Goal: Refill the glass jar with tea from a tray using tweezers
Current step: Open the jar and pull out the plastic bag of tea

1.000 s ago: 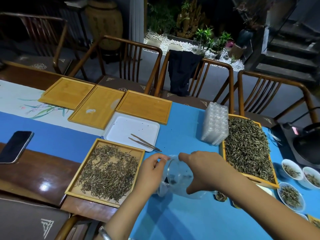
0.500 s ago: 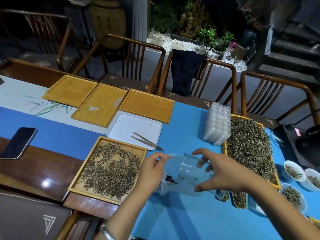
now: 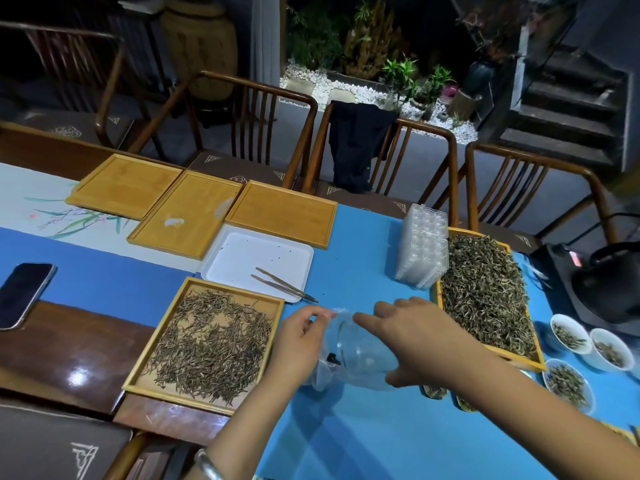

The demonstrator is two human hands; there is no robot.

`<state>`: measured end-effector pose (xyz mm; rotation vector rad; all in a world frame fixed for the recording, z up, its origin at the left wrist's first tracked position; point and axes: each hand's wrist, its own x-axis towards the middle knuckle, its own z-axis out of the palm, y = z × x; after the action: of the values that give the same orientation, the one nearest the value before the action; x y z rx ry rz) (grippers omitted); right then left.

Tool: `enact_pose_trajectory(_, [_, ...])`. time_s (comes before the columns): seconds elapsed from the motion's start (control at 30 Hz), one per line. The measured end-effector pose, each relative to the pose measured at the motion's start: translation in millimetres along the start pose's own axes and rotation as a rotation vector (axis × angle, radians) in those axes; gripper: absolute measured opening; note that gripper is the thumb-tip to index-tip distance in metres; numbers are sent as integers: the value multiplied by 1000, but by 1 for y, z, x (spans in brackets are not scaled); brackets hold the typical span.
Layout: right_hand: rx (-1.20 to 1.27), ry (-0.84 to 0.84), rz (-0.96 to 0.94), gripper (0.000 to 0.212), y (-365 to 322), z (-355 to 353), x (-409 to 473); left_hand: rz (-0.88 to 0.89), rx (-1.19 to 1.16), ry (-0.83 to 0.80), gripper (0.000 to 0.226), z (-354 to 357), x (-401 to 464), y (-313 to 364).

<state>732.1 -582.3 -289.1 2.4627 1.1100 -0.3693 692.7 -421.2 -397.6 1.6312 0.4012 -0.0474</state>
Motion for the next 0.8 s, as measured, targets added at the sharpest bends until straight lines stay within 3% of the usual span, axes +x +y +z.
enact_pose_trajectory(0.2, [-230, -65, -81, 63, -6, -19, 16, -33, -71, 9, 22, -1, -1, 4])
enact_pose_trajectory(0.53, [-303, -47, -95, 64, -8, -26, 21, -23, -118, 49, 25, -10, -3, 1])
enact_pose_trajectory(0.7, [-159, -30, -63, 65, -4, -14, 19, -21, -108, 45, 24, -9, -4, -1])
enact_pose_trajectory(0.8, [175, 9, -10, 80, 11, 6, 10, -24, -119, 41, 22, -10, -5, 0])
